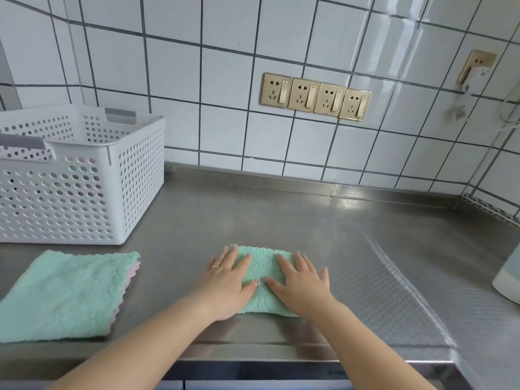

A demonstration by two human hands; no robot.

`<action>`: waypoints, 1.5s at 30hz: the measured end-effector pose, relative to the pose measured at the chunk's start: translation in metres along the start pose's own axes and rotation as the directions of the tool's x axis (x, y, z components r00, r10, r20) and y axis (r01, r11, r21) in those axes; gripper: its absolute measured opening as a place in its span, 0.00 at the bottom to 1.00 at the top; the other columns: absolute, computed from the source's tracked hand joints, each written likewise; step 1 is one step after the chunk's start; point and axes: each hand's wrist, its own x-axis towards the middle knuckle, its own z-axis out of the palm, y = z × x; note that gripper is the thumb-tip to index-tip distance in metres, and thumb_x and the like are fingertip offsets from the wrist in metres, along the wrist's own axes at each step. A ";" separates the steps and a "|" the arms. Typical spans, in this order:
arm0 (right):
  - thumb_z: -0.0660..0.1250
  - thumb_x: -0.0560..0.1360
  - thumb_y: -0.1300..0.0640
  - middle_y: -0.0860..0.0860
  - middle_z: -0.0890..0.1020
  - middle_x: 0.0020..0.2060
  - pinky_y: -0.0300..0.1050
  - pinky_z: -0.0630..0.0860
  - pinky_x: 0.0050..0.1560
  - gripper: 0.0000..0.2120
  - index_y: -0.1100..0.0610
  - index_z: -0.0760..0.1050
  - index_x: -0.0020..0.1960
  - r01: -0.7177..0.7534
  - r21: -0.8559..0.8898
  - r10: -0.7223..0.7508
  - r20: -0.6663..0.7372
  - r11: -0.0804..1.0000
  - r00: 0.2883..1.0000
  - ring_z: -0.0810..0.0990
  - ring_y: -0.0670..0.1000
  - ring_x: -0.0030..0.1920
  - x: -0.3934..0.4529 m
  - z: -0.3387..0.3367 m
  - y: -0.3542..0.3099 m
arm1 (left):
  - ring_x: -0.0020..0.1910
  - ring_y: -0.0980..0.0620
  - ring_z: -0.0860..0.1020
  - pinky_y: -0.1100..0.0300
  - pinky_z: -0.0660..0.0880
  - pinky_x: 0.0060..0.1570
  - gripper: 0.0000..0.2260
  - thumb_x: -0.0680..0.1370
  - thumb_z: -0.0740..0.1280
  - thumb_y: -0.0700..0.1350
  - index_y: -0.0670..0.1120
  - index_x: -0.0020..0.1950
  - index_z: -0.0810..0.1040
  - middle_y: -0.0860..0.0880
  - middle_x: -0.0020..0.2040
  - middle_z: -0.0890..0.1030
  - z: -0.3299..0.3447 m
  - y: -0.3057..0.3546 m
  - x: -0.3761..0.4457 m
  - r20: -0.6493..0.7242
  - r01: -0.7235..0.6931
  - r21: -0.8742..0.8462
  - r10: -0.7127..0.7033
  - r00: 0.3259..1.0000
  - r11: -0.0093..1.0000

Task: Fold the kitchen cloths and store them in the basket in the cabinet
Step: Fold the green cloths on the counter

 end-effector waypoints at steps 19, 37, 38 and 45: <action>0.67 0.75 0.60 0.48 0.77 0.58 0.38 0.67 0.54 0.19 0.50 0.73 0.65 0.051 0.709 0.070 -0.141 0.704 0.988 0.74 0.46 0.56 -0.045 -0.003 -0.029 | 0.72 0.54 0.63 0.68 0.57 0.65 0.22 0.78 0.63 0.37 0.43 0.72 0.66 0.51 0.75 0.63 -0.028 -0.026 -0.029 -0.084 0.054 -0.758 -0.180 0.980 0.650; 0.62 0.75 0.71 0.52 0.85 0.45 0.50 0.80 0.53 0.17 0.55 0.76 0.58 0.071 0.995 -0.177 -0.058 0.071 0.983 0.84 0.52 0.46 -0.038 0.004 -0.220 | 0.65 0.59 0.69 0.63 0.63 0.65 0.22 0.77 0.63 0.32 0.47 0.69 0.72 0.53 0.68 0.72 -0.113 -0.176 -0.145 -0.223 0.031 -0.884 -0.478 0.850 0.467; 0.62 0.75 0.71 0.52 0.85 0.44 0.49 0.80 0.52 0.17 0.55 0.76 0.58 0.062 0.996 -0.191 -0.048 0.069 0.980 0.84 0.52 0.45 -0.038 0.008 -0.227 | 0.66 0.58 0.69 0.61 0.63 0.67 0.22 0.77 0.63 0.31 0.47 0.69 0.72 0.52 0.69 0.72 -0.111 -0.183 -0.150 -0.218 0.041 -0.886 -0.493 0.843 0.462; 0.62 0.74 0.70 0.49 0.85 0.42 0.47 0.80 0.50 0.19 0.49 0.77 0.54 0.057 0.988 -0.186 -0.030 0.142 0.982 0.83 0.49 0.42 -0.036 0.025 -0.245 | 0.67 0.58 0.68 0.61 0.61 0.68 0.22 0.77 0.62 0.32 0.48 0.69 0.72 0.52 0.69 0.71 -0.092 -0.205 -0.157 -0.180 0.094 -0.883 -0.515 0.838 0.460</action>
